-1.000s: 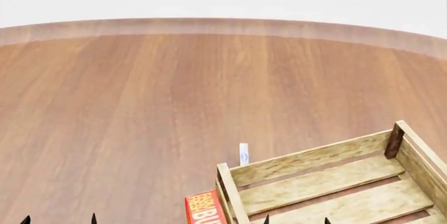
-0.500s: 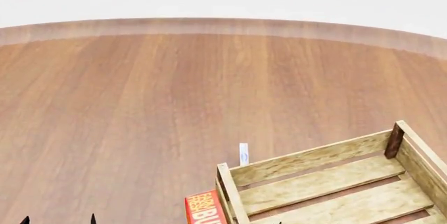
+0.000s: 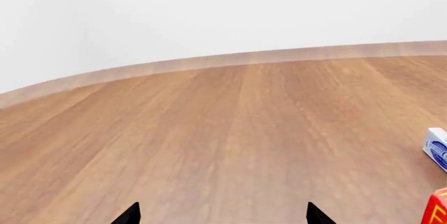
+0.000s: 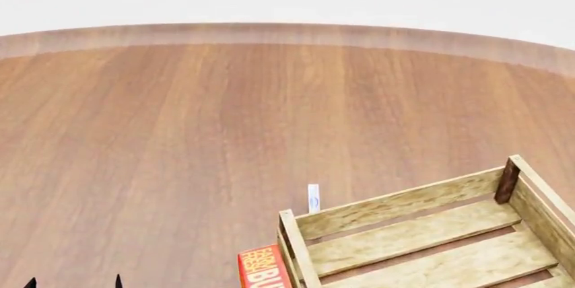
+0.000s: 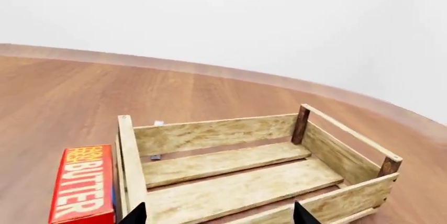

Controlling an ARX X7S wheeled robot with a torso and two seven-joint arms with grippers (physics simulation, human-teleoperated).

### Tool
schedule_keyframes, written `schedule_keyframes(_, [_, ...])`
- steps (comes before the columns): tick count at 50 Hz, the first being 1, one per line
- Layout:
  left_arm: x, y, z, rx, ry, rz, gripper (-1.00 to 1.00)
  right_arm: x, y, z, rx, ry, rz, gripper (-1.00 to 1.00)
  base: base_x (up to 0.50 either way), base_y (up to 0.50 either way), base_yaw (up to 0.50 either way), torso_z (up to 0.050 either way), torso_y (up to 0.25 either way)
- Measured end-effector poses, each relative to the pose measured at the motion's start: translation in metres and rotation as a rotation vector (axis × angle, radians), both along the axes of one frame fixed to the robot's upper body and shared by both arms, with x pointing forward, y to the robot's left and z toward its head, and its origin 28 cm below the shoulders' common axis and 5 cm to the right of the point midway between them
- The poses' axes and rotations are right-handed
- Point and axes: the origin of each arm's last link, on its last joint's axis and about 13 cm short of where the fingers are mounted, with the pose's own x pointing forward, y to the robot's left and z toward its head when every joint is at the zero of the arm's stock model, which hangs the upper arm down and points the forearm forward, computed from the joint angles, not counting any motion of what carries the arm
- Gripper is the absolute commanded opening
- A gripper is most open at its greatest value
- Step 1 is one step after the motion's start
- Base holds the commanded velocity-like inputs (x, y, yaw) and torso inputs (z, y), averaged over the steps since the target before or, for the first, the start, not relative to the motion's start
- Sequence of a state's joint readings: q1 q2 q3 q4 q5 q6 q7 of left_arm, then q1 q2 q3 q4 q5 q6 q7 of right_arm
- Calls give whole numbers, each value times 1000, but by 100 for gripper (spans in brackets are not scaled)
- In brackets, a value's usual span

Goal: Pick up the tomato sauce, and put it in the wooden tray.

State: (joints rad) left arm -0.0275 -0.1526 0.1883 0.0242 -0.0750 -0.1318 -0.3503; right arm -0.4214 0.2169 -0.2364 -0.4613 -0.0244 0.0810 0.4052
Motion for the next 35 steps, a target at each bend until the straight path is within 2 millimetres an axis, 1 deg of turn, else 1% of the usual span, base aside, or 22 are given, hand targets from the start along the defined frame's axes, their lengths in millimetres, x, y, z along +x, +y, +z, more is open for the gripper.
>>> schedule_keyframes(9, [0,0,1,0,0,1,100,-28,-2,-2,-12,-4,-7,100,0,0,0,0,0])
schedule_keyframes(19, [0,0,1,0,0,3,100,-49,-5,-7,0,23,0,100,0,0,0,0,0])
schedule_keyframes(24, [0,0,0,-1,0,4,100,-56,-6,-14,14,55,4,100,0,0,0,0,0])
schedule_keyframes(35, [1,1,-1,-1,0,4,100,-65,-6,-37,33,159,-2,100,0,0,0,0,0])
